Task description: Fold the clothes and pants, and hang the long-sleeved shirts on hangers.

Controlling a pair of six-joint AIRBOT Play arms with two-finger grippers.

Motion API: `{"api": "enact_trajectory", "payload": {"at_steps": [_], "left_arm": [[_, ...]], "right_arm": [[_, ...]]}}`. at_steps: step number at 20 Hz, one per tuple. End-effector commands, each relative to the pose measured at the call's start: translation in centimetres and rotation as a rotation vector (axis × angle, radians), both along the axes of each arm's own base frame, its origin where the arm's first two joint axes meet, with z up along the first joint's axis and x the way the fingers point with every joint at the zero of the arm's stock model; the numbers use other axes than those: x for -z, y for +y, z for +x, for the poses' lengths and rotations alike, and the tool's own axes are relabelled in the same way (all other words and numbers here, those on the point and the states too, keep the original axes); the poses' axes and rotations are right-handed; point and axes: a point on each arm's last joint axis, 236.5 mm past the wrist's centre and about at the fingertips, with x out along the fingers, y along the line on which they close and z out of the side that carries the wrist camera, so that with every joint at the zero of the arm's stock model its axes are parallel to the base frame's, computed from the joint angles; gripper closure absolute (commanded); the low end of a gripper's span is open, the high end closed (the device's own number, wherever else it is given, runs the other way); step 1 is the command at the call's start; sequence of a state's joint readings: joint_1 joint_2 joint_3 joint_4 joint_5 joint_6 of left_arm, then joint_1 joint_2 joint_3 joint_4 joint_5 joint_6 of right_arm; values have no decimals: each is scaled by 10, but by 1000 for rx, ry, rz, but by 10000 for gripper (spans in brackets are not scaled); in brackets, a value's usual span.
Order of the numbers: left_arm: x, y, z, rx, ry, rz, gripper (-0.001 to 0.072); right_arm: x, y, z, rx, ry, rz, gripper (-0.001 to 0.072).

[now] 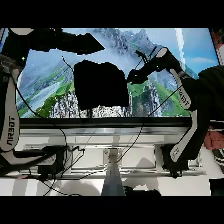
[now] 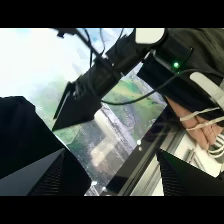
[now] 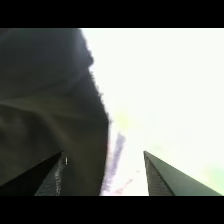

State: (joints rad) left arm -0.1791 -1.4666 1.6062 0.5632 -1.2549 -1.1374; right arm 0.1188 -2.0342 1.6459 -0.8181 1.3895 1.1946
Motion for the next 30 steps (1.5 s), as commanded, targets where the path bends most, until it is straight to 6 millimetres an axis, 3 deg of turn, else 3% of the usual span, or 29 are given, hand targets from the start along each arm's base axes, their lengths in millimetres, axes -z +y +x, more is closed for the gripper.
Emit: {"api": "enact_trajectory", "payload": {"at_steps": [1, 3, 9, 12, 14, 15, 18, 19, 21, 23, 25, 27, 30], "left_arm": [[0, 0, 0, -1, -2, 0, 62], [0, 0, 0, -1, -2, 0, 62], [0, 0, 0, -1, -2, 0, 62], [-1, 0, 0, -1, -2, 0, 62], [-1, 0, 0, -1, -2, 0, 62], [-1, 0, 0, -1, -2, 0, 62], [-2, 1, 4, -14, -12, -3, 62], [-3, 2, 7, -17, -34, -1, 63], [-8, 6, 14, -37, -78, -1, 102], [-16, 13, 22, -69, -122, -1, 144], [-28, 26, 26, -97, -165, 0, 145], [-46, 45, 26, -136, -206, -2, 150], [-78, 71, 20, -194, -277, -4, 151]], "right_arm": [[9, 30, -11, -7, 29, 44, 112], [6, 54, -13, -15, 13, 69, 18], [-10, 153, -29, 16, -15, 161, 20], [-8, 187, -42, -27, -75, 123, 27], [-9, 201, -34, -70, -198, 75, 40], [-12, 207, -28, -82, -254, 59, 82], [-23, 235, -15, -19, -335, 69, 123], [-20, 245, -15, 4, -325, 73, 162], [-9, 264, -24, 33, -273, 80, 335], [-14, 283, -25, 55, -281, 123, 696], [-34, 287, -7, 74, -341, 150, 693], [-62, 274, 20, 95, -404, 167, 694], [-125, 223, 73, 175, -495, 193, 694]]}}
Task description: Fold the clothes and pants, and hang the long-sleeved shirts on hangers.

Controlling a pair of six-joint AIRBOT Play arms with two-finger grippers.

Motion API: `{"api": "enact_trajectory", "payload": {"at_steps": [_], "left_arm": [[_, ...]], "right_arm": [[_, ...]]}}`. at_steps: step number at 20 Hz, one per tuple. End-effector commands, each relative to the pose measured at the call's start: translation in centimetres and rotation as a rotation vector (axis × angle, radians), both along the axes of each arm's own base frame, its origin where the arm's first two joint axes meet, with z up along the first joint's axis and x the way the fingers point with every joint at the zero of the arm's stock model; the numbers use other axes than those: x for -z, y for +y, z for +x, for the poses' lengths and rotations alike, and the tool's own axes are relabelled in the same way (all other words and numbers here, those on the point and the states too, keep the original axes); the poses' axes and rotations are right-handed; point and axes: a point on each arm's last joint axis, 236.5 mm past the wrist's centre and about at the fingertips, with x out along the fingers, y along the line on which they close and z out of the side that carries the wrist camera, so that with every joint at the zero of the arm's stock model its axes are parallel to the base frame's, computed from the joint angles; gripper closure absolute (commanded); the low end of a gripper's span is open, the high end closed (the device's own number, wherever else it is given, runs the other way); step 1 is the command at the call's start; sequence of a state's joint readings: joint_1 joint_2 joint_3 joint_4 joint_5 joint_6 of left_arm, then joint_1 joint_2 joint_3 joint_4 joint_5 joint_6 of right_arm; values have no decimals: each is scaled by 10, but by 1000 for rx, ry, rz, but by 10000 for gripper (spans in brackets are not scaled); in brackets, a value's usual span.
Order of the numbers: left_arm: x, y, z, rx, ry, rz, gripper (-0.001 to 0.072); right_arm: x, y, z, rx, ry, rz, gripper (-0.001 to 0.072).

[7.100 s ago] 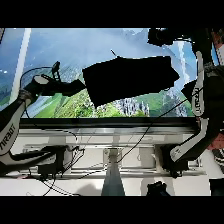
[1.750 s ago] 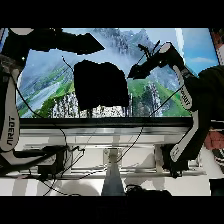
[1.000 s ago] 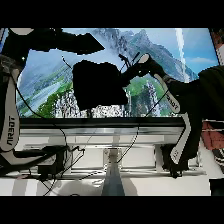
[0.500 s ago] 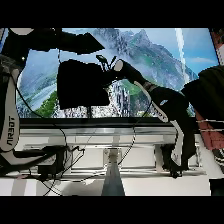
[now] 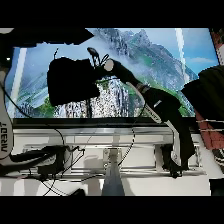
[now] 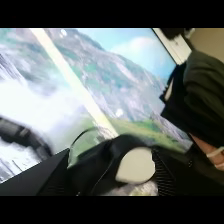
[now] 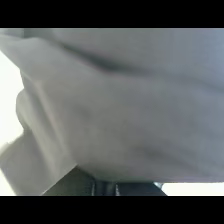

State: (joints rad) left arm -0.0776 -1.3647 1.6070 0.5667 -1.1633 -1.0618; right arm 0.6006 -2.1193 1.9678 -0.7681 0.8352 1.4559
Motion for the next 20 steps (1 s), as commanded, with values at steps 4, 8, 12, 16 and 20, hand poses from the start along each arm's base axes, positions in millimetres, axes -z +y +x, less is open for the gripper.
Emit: {"api": "enact_trajectory", "payload": {"at_steps": [4, 8, 12, 16, 20], "left_arm": [[-67, 42, -23, -83, -197, 19, 151], [-99, 46, -47, -93, -288, 26, 152], [-123, 45, -70, -78, -390, 50, 151], [-132, 45, -80, -79, -414, 49, 151], [-132, 45, -80, -78, -414, 49, 151]], "right_arm": [[-151, -137, 90, 219, -205, 81, 694], [-262, -262, 101, 386, -400, 46, 694], [-348, -411, 61, 605, -559, -142, 693], [-382, -574, -28, 906, -550, -463, 693], [-362, -694, -133, 1224, -303, -647, 693]]}}
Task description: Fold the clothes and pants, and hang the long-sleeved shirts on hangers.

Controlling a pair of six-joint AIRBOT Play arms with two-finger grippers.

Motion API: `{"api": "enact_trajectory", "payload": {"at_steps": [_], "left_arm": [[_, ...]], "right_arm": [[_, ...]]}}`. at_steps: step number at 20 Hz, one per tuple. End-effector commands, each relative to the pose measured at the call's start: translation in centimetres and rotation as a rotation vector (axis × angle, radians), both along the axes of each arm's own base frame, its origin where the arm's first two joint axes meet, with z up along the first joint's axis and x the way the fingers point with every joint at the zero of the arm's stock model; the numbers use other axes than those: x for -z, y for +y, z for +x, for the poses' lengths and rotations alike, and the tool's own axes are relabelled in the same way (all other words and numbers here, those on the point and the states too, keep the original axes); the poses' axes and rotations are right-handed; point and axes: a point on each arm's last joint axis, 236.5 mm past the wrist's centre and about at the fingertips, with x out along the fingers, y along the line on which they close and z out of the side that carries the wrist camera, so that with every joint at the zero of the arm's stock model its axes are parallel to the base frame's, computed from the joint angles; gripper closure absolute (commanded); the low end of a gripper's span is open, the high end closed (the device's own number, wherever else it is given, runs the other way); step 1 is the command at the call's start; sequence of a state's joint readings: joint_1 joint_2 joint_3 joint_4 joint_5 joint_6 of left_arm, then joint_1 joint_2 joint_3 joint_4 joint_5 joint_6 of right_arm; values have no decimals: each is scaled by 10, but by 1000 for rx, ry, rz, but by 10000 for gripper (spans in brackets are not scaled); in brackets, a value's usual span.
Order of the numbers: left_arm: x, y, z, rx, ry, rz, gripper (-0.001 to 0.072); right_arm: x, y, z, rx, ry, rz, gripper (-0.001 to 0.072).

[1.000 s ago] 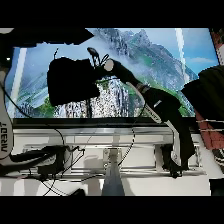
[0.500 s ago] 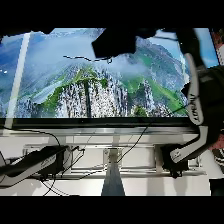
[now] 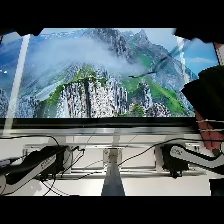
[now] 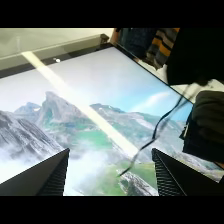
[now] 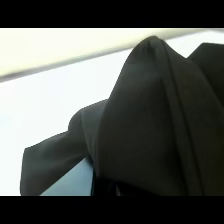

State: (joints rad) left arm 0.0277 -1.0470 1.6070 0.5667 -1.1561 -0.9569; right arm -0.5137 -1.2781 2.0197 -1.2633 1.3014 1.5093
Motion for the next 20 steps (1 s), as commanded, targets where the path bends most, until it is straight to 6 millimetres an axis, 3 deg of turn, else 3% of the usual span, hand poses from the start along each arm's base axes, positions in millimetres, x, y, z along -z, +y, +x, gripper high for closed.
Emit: {"api": "enact_trajectory", "payload": {"at_steps": [1, 4, 6, 8, 10, 11, 12, 18, 20], "left_arm": [[-2, 0, -2, 0, -10, 2, 151], [-2, 0, -2, 0, -10, 2, 151], [-2, 0, -2, -1, -10, 2, 151], [-2, 0, -2, -1, -10, 2, 151], [-2, 0, -2, -1, -10, 2, 151], [-2, 0, -2, -1, -10, 2, 151], [-2, 0, -2, -1, -10, 2, 152], [-2, 0, -2, -1, -10, 2, 152], [-2, 0, -2, -1, -10, 2, 151]], "right_arm": [[26, -92, -111, 354, 197, 51, 693], [78, -126, -188, 606, 392, 237, 693], [109, -133, -224, 698, 495, 345, 693], [135, -128, -241, 717, 582, 428, 693], [151, -126, -244, 716, 618, 464, 662], [155, -124, -243, 723, 625, 481, 404], [157, -125, -243, 734, 623, 492, 1], [151, -134, -235, 739, 569, 461, 41], [135, -135, -232, 738, 525, 439, 227]]}}
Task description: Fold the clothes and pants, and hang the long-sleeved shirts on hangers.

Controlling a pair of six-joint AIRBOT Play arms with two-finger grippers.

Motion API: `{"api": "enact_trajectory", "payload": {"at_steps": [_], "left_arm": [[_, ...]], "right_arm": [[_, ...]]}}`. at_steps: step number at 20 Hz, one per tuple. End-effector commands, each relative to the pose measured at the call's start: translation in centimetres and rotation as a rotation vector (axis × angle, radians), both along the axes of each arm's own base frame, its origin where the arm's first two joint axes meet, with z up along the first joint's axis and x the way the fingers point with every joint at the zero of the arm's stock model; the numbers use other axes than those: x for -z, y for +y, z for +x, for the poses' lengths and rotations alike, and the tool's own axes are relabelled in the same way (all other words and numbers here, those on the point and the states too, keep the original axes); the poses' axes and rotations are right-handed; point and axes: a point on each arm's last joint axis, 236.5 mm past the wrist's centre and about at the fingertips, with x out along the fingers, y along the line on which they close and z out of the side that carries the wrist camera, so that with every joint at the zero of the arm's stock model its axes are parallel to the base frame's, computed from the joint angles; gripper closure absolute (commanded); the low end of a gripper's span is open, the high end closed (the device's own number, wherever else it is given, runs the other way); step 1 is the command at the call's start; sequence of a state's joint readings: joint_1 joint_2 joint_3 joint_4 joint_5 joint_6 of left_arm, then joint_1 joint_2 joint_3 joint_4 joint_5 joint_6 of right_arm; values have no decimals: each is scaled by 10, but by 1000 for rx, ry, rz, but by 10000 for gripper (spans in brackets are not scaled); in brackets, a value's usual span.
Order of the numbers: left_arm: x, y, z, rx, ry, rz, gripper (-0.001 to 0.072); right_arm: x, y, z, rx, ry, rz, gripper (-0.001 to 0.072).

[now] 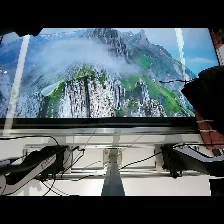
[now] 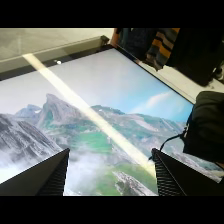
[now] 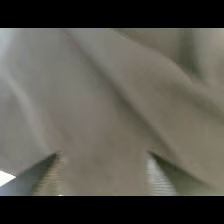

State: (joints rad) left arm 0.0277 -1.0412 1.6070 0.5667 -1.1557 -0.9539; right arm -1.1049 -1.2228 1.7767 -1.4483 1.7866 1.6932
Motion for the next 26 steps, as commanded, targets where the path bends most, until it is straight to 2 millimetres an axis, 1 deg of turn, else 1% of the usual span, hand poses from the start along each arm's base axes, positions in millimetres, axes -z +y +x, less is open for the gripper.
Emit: {"api": "enact_trajectory", "payload": {"at_steps": [1, 2, 3, 4, 5, 7, 8, 10, 12, 13, 14, 15, 16, 17, 18, 19, 20, 22, 24, 26], "left_arm": [[0, 0, 0, -1, -2, 0, 151], [0, 0, 0, -1, -1, 1, 151], [0, 0, 0, -1, -2, 0, 151], [0, 0, 0, -1, -1, 1, 152], [0, 0, 0, -1, -2, 0, 151], [0, 0, 0, -1, -2, 0, 151], [0, 0, 0, -1, -1, 1, 151], [0, 0, 0, -1, -2, 0, 152], [0, 0, 0, -1, -2, 0, 151], [0, 0, 0, -1, -2, 0, 151], [0, 0, 0, -1, -2, 0, 151], [0, 0, 0, -1, -2, 0, 151], [0, 0, 0, -1, -2, 0, 151], [0, 0, 0, -1, -1, 1, 151], [0, 0, 0, -1, -1, 1, 151], [0, 0, 0, -1, -2, 0, 151], [0, 0, 0, -1, -1, 1, 151], [0, 0, 0, -1, -1, 1, 151], [0, 0, 0, -1, -2, 0, 151], [0, 0, 0, -1, -2, 0, 151]], "right_arm": [[-23, -1, 7, -5, -58, -53, 254], [-39, -2, 12, -5, -96, -86, 350], [-55, 0, 22, -27, -149, -119, 499], [-69, 5, 35, -64, -197, -149, 671], [-83, 12, 51, -113, -247, -175, 693], [-98, 33, 85, -222, -305, -213, 694], [-101, 48, 104, -292, -322, -222, 694], [-109, 94, 150, -466, -380, -241, 694], [-124, 157, 197, -660, -468, -273, 694], [-132, 196, 216, -782, -514, -304, 694], [-137, 236, 228, -909, -543, -330, 694], [-138, 278, 235, -1048, -554, -357, 694], [-135, 313, 238, -1174, -547, -390, 693], [-129, 346, 239, -1305, -528, -436, 694], [-122, 371, 239, -1409, -504, -477, 694], [-115, 391, 239, -1477, -484, -503, 694], [-107, 405, 241, -1516, -460, -519, 694], [-92, 425, 246, -1564, -434, -514, 694], [-79, 429, 252, -1576, -408, -492, 693], [-73, 429, 256, -1577, -396, -486, 693]]}}
